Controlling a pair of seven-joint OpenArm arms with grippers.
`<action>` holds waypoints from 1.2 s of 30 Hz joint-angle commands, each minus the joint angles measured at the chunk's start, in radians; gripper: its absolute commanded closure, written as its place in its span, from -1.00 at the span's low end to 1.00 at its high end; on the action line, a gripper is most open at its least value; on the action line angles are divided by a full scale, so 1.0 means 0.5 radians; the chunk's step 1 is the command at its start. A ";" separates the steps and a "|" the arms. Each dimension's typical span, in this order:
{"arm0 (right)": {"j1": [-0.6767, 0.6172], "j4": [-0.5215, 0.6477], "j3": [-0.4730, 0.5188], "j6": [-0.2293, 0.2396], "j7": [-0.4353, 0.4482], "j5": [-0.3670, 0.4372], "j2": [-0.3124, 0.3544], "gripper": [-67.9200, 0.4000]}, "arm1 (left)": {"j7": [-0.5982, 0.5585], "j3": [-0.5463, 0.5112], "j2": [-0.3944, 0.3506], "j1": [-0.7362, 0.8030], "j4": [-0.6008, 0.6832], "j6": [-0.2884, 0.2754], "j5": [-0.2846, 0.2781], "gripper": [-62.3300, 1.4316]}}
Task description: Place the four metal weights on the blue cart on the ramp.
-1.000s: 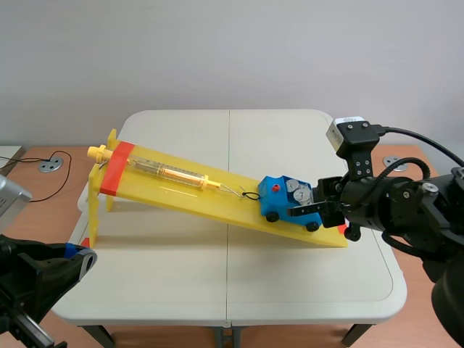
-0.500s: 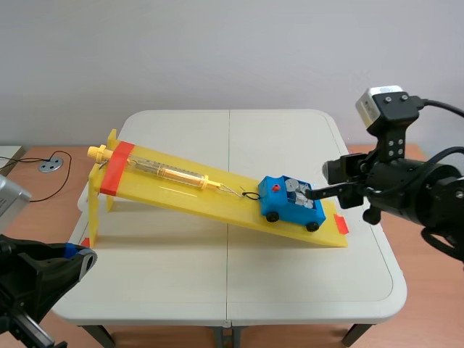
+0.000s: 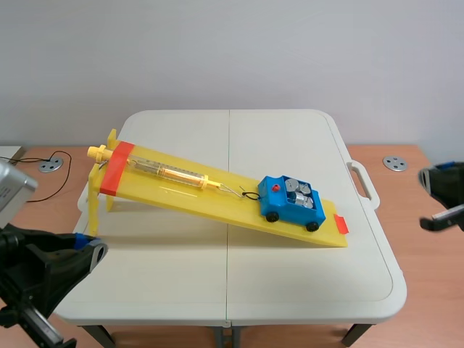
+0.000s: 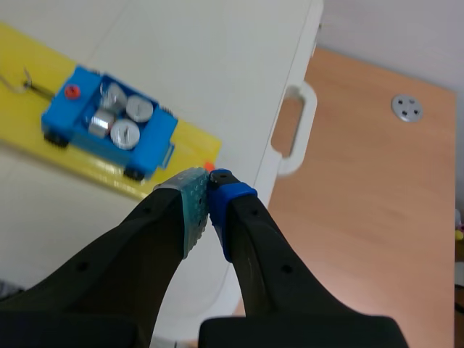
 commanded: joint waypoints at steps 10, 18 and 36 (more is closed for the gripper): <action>-0.559 0.156 0.231 0.445 0.208 0.196 0.155 0.97 | -0.201 0.210 0.333 -0.272 0.356 -0.146 0.216 0.87; -0.880 0.155 0.250 0.472 0.193 0.165 0.140 0.97 | -0.202 0.441 0.470 -0.581 0.239 0.114 0.692 0.87; -1.090 0.148 0.250 0.472 0.189 0.037 0.140 0.97 | -0.201 0.587 0.531 -1.067 -0.399 0.476 1.032 0.87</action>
